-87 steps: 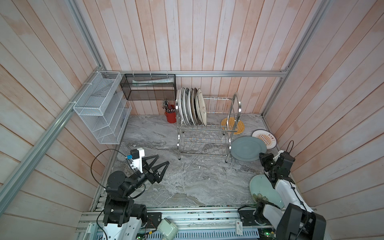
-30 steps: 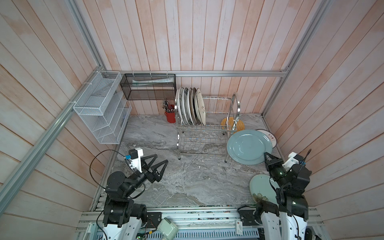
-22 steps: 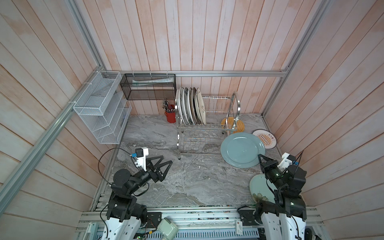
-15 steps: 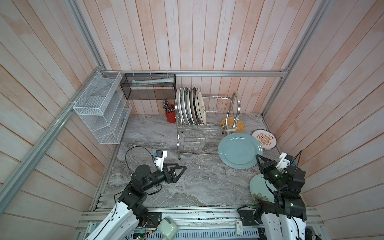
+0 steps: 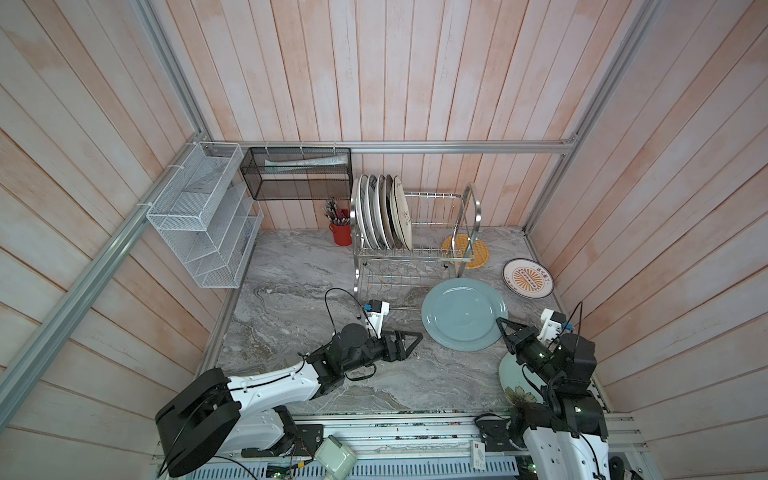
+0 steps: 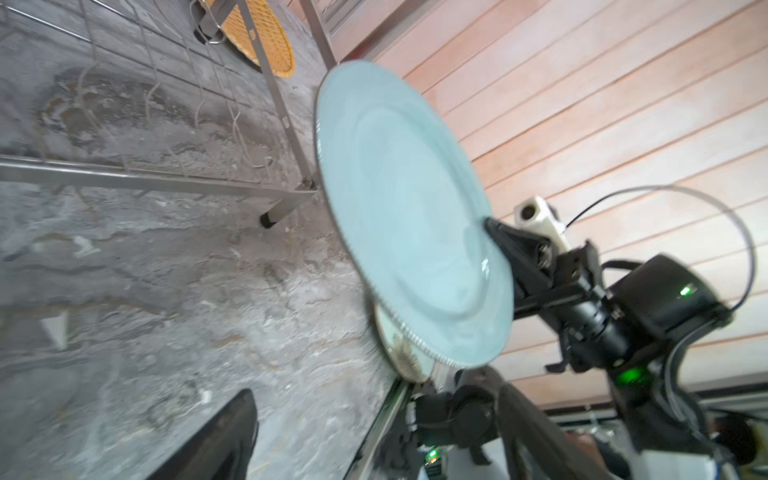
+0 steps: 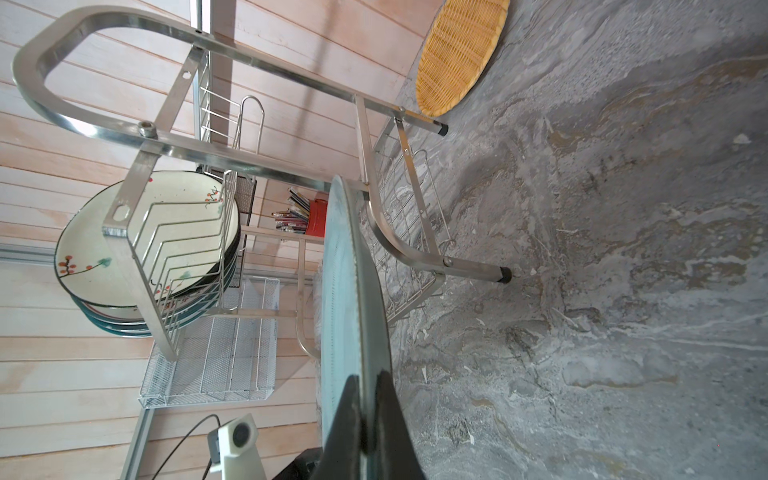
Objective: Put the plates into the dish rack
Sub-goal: 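Close the left gripper on the raised teal rim while the right holds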
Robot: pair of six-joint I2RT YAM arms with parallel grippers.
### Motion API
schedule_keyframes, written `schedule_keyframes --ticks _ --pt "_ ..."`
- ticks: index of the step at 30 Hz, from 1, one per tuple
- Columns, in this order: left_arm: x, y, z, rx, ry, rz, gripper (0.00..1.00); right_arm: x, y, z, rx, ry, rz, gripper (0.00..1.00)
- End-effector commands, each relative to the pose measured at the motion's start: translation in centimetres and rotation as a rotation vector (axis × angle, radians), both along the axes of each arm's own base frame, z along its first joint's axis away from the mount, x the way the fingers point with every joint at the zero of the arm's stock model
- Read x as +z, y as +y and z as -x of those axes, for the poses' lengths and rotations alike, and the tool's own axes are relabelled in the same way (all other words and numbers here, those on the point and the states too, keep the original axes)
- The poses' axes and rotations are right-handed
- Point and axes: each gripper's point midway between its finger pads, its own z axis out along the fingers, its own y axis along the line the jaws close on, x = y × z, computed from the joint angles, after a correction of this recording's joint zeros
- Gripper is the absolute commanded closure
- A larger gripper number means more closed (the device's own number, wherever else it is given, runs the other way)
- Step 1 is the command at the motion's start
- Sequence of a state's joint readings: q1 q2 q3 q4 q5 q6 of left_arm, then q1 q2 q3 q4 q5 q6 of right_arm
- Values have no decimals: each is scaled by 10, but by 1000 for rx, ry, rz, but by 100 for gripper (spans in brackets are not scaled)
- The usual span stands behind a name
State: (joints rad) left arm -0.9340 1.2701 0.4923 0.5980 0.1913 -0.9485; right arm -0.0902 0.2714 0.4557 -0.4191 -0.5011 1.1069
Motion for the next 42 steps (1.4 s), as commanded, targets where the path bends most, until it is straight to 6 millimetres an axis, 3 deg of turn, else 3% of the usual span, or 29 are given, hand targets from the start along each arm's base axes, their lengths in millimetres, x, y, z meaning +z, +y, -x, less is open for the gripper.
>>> schedule_keyframes --ticks 1,9,10,16,20,24,31,38,41,42 --pt "25 -10 -16 64 11 115 17 38 10 1 53 -157 -21 100" --pt "11 -35 -35 87 107 125 35 37 15 6 78 -162 -35 100" --pt "10 -44 -25 57 114 122 36 37 15 6 79 -162 -38 100" --pt "10 -55 -24 36 135 151 53 38 16 8 87 -169 -37 100" --pt "11 -52 -22 42 167 188 79 37 18 9 97 -169 -31 100" --pt "14 -45 -17 57 181 228 98 34 23 8 124 -173 -42 100" --pt "32 -27 -7 61 149 312 100 38 20 6 107 -185 -6 100" --pt "36 7 0 140 73 249 100 67 25 -7 131 -258 17 53" --pt "41 27 3 188 53 247 100 71 31 -16 150 -261 17 10" --pt "42 34 3 206 49 249 100 72 34 -19 157 -265 24 6"
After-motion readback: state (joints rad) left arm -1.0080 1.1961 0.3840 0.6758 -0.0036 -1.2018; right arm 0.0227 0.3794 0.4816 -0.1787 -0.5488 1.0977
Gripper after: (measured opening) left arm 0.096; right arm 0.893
